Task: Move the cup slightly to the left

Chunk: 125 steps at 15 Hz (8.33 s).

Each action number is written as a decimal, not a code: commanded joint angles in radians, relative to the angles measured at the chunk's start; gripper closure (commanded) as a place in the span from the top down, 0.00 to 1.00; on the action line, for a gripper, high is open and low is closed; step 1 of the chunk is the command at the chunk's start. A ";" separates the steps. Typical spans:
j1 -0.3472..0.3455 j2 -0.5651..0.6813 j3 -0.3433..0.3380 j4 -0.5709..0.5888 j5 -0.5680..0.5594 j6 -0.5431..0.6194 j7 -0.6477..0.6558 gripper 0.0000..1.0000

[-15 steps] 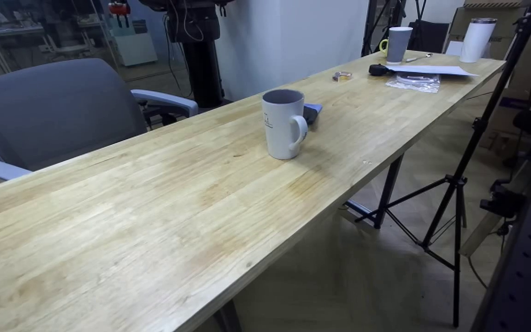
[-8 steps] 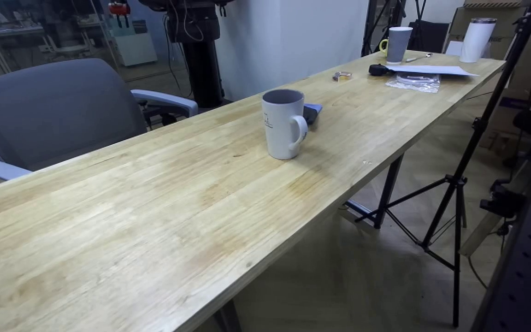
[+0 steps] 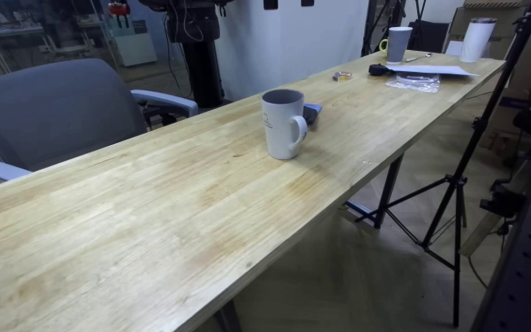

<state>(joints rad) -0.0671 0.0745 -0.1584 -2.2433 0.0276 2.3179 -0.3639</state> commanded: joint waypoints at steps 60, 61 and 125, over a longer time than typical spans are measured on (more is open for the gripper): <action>-0.027 0.406 0.096 0.104 -0.150 0.229 0.076 1.00; -0.027 0.411 0.094 0.107 -0.158 0.228 0.081 1.00; 0.035 0.466 0.169 0.399 -0.183 0.002 0.119 0.04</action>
<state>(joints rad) -0.0467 0.5190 0.0066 -1.9011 -0.1474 2.3615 -0.2433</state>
